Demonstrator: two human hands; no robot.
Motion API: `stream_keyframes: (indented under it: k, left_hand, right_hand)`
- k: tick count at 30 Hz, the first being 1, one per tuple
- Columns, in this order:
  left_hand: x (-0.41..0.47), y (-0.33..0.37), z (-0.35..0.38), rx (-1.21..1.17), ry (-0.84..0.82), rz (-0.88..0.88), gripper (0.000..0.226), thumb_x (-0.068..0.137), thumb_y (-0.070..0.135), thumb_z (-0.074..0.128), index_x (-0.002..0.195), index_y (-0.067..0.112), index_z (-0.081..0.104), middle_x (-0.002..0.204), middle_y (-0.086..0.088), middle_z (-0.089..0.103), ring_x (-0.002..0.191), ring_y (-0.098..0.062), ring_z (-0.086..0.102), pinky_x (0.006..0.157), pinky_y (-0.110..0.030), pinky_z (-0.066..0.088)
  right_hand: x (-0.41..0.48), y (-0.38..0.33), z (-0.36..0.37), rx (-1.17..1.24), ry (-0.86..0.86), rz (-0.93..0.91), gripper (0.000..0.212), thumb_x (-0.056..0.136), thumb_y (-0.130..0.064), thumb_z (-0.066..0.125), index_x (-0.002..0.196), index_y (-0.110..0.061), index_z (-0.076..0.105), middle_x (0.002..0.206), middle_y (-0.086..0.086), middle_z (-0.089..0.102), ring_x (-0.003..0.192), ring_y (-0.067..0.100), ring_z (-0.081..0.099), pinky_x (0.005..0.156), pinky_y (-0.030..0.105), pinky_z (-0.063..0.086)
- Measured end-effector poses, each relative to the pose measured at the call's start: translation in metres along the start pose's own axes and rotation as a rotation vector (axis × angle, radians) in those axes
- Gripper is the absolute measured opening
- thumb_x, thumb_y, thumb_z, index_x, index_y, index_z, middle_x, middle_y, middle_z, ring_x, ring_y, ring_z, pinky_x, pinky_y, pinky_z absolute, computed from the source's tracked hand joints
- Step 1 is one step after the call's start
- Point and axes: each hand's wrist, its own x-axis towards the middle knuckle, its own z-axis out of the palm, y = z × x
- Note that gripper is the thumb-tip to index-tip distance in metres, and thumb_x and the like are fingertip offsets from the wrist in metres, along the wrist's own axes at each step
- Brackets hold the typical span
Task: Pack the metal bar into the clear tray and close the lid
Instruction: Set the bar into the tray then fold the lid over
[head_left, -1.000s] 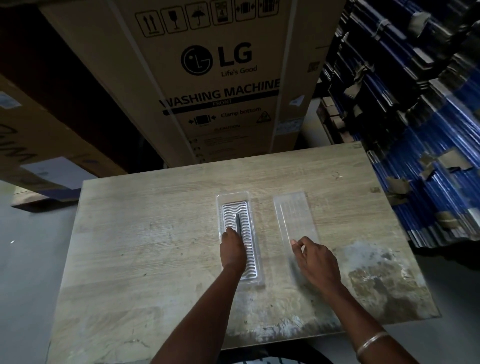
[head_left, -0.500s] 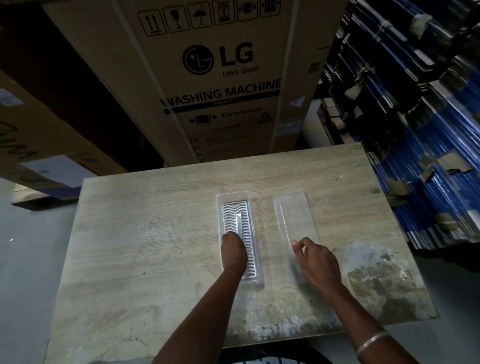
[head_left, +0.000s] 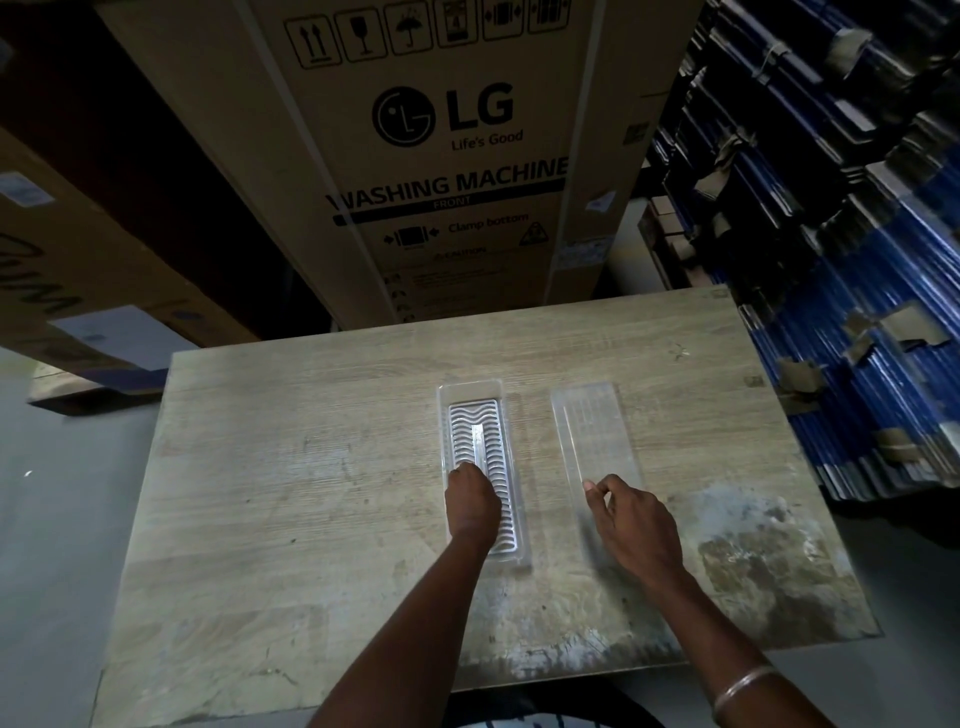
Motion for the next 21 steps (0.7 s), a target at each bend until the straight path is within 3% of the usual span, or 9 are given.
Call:
stream_keyframes:
  k: [5,9,14,17,19,21]
  left_hand:
    - [-0.003,0.003,-0.005,-0.026,-0.006,-0.020,0.023,0.090,-0.002,0.046,0.111,-0.002,0.056,0.115,-0.021,0.064,0.111,-0.036,0.061,0.094,-0.040,0.047]
    - [-0.004,0.003,-0.006,-0.022,-0.011,-0.025,0.022,0.091,-0.001,0.046,0.110,-0.001,0.057,0.115,-0.019,0.064,0.109,-0.034,0.063,0.092,-0.038,0.048]
    - [-0.006,0.005,-0.010,-0.022,0.010,-0.001,0.015,0.090,0.001,0.052,0.102,0.001,0.060,0.105,-0.018,0.067,0.095,-0.032,0.068,0.081,-0.037,0.052]
    - [-0.009,0.000,-0.019,-0.008,0.027,0.064,0.010,0.084,0.001,0.054,0.091,0.003,0.060,0.095,-0.018,0.068,0.090,-0.034,0.067,0.074,-0.039,0.050]
    - [-0.015,-0.008,-0.029,-0.035,0.044,0.106,0.007,0.081,0.007,0.061,0.088,0.008,0.062,0.092,-0.013,0.068,0.089,-0.032,0.068,0.070,-0.036,0.048]
    - [-0.023,-0.022,-0.043,-0.083,0.092,0.116,0.014,0.084,0.019,0.069,0.097,0.013,0.066,0.094,-0.005,0.069,0.087,-0.025,0.067,0.071,-0.032,0.049]
  right_hand:
    - [-0.001,0.001,-0.001,-0.012,-0.008,0.014,0.041,0.096,-0.061,0.035,0.086,-0.028,0.057,0.054,-0.012,0.049,0.054,0.014,0.053,0.053,0.026,0.034]
    - [-0.002,0.003,-0.001,-0.022,-0.024,0.022,0.040,0.095,-0.060,0.037,0.085,-0.027,0.058,0.058,-0.010,0.056,0.058,0.016,0.061,0.052,0.026,0.035]
    - [0.002,0.009,0.005,-0.093,0.003,0.084,0.029,0.089,-0.053,0.056,0.091,-0.024,0.059,0.090,-0.003,0.064,0.078,0.019,0.063,0.061,0.028,0.042]
    - [0.008,0.006,0.011,-0.178,-0.022,0.175,0.054,0.080,-0.059,0.063,0.111,-0.016,0.058,0.115,0.007,0.053,0.106,0.028,0.054,0.079,0.038,0.051]
    - [0.013,0.000,0.015,-0.192,-0.061,0.272,0.082,0.074,-0.069,0.062,0.132,-0.013,0.046,0.131,0.014,0.046,0.118,0.033,0.048,0.089,0.045,0.051]
    - [0.018,-0.009,0.019,-0.189,-0.082,0.336,0.103,0.069,-0.075,0.062,0.144,-0.011,0.031,0.142,0.019,0.039,0.125,0.037,0.044,0.097,0.048,0.048]
